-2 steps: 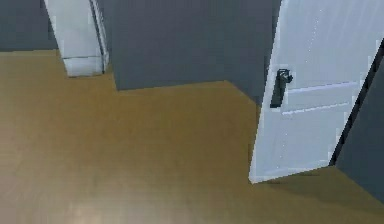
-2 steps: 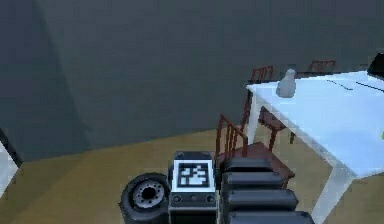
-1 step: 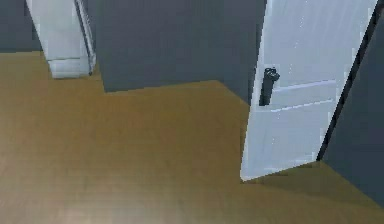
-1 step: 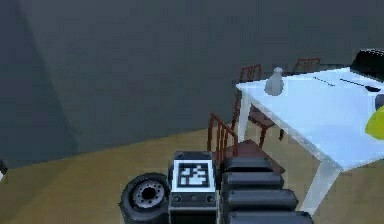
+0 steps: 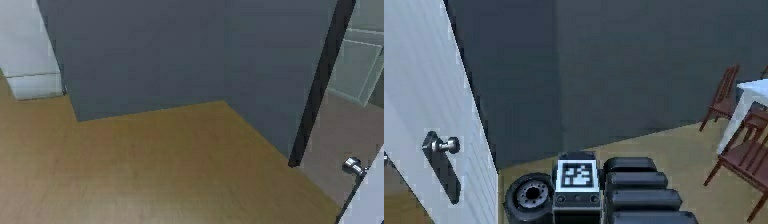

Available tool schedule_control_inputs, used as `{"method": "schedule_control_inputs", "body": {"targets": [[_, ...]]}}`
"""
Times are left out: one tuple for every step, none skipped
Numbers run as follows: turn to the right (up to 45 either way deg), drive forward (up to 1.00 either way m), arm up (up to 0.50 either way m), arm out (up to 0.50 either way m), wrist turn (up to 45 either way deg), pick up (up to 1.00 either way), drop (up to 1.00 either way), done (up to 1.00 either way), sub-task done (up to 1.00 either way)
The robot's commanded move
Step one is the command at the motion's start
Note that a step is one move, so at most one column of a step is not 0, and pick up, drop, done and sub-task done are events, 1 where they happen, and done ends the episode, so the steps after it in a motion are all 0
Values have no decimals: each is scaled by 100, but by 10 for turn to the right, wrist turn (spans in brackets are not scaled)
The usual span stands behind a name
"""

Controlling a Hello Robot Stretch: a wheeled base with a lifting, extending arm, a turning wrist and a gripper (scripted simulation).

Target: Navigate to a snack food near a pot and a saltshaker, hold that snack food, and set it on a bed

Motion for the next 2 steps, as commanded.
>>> {"method": "schedule_control_inputs", "body": {"targets": [[30, 0, 0, 0, 0, 0, 0, 0, 0], [0, 55, 0, 0, 0, 0, 0, 0, 0]]}}
